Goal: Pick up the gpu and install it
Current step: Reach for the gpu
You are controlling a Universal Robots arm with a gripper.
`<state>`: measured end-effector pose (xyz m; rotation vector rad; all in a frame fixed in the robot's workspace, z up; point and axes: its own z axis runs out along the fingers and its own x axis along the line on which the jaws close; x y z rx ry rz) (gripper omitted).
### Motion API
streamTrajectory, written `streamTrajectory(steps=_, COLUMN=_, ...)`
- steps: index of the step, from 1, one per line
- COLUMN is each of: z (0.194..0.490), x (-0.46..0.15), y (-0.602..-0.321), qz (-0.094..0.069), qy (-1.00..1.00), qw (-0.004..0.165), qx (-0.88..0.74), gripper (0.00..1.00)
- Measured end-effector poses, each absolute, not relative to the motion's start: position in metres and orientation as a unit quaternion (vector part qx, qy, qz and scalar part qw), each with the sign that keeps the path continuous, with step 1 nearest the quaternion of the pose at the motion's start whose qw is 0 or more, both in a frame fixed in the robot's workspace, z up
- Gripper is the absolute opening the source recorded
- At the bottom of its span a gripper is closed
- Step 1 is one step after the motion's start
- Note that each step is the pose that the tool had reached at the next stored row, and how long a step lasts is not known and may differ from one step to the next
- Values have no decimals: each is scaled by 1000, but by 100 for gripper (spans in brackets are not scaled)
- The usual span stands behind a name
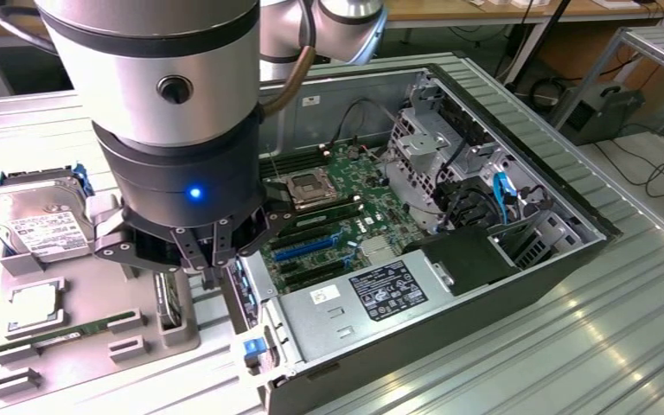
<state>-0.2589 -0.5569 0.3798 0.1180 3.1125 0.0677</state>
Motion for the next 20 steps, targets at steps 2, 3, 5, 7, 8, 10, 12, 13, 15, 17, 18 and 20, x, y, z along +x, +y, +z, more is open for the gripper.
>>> streamTrajectory(steps=2, z=380, x=-259, y=-558, qz=22, qy=999, qw=13, qx=38, gripper=11)
streamTrajectory(steps=3, z=380, x=-259, y=-558, qz=22, qy=999, qw=13, qx=38, gripper=11)
streamTrajectory(steps=5, z=380, x=-259, y=-559, qz=22, qy=999, qw=13, qx=38, gripper=11)
streamTrajectory(steps=7, z=380, x=-259, y=-559, qz=22, qy=999, qw=13, qx=38, gripper=11)
streamTrajectory(steps=8, z=380, x=-259, y=-560, qz=22, qy=999, qw=13, qx=38, gripper=11)
streamTrajectory(steps=10, z=380, x=-259, y=-560, qz=22, qy=999, qw=13, qx=38, gripper=11)
streamTrajectory(steps=12, z=380, x=-259, y=-561, qz=22, qy=999, qw=13, qx=38, gripper=11)
streamTrajectory(steps=13, z=380, x=-259, y=-561, qz=22, qy=999, qw=13, qx=38, gripper=11)
streamTrajectory(steps=15, z=380, x=-259, y=-562, qz=22, qy=999, qw=13, qx=38, gripper=11)
streamTrajectory(steps=17, z=379, x=-259, y=-563, qz=22, qy=999, qw=13, qx=38, gripper=11)
streamTrajectory(steps=18, z=379, x=-259, y=-563, qz=22, qy=999, qw=13, qx=38, gripper=11)
streamTrajectory(steps=20, z=379, x=-259, y=-564, qz=22, qy=999, qw=13, qx=38, gripper=11)
